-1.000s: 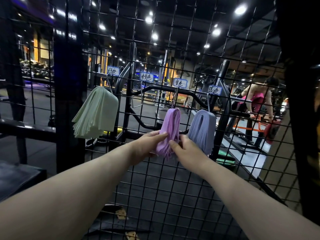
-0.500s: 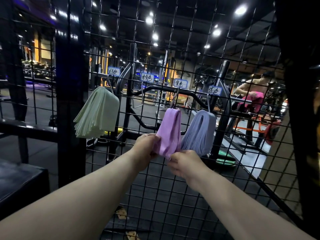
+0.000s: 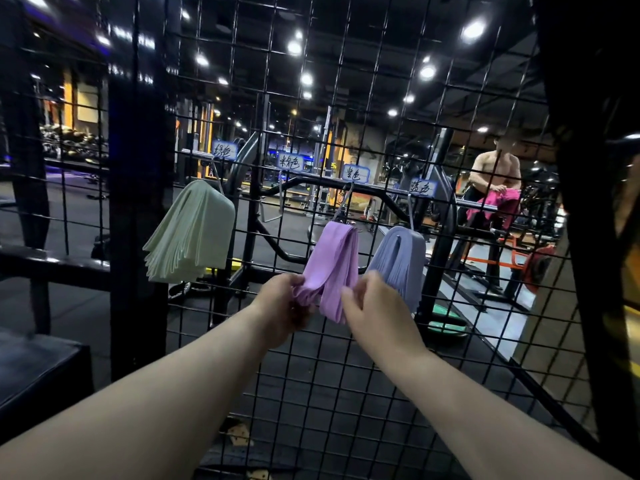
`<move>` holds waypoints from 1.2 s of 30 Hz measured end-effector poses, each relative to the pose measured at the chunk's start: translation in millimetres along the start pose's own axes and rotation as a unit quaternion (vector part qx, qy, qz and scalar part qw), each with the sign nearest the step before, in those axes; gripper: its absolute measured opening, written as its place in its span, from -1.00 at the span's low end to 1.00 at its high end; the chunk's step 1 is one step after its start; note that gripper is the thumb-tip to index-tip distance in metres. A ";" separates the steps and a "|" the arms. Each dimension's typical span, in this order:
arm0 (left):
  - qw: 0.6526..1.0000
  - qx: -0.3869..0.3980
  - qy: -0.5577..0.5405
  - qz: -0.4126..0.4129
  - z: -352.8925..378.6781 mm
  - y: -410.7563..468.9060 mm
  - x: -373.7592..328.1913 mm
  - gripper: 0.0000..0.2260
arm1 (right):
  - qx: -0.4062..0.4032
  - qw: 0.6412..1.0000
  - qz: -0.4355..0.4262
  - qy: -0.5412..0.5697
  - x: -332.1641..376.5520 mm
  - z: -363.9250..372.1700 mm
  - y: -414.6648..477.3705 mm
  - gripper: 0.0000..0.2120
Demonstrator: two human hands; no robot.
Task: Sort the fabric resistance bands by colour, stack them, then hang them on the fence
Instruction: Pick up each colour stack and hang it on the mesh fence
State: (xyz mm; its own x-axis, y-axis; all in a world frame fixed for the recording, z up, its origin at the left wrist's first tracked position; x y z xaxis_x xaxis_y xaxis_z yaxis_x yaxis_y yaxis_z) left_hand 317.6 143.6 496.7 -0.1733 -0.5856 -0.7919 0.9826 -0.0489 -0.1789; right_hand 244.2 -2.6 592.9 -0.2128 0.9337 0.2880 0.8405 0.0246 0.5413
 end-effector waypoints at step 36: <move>0.907 0.102 0.251 0.321 82.0 -29.8 -91.5 -0.81 | 0.008 0.994 -0.004 0.111 18.3 -14.0 64.6 -0.94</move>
State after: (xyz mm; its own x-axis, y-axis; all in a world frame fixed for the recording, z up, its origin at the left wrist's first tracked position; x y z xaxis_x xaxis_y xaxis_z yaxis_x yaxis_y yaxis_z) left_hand 309.6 132.4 622.4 0.4814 -0.1061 -0.8701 0.8746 -0.0066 0.4847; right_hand 287.6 11.1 644.1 -0.3222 0.8315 0.4526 0.8457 0.0379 0.5324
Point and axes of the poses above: each hand's wrist, its own y-axis towards the middle knuckle, its own z-axis out of the palm, x = y × z, the point moved 10 cm from there along y, towards the middle knuckle, and after that the axes turned 12 degrees about -y, right-handed, at the moved point
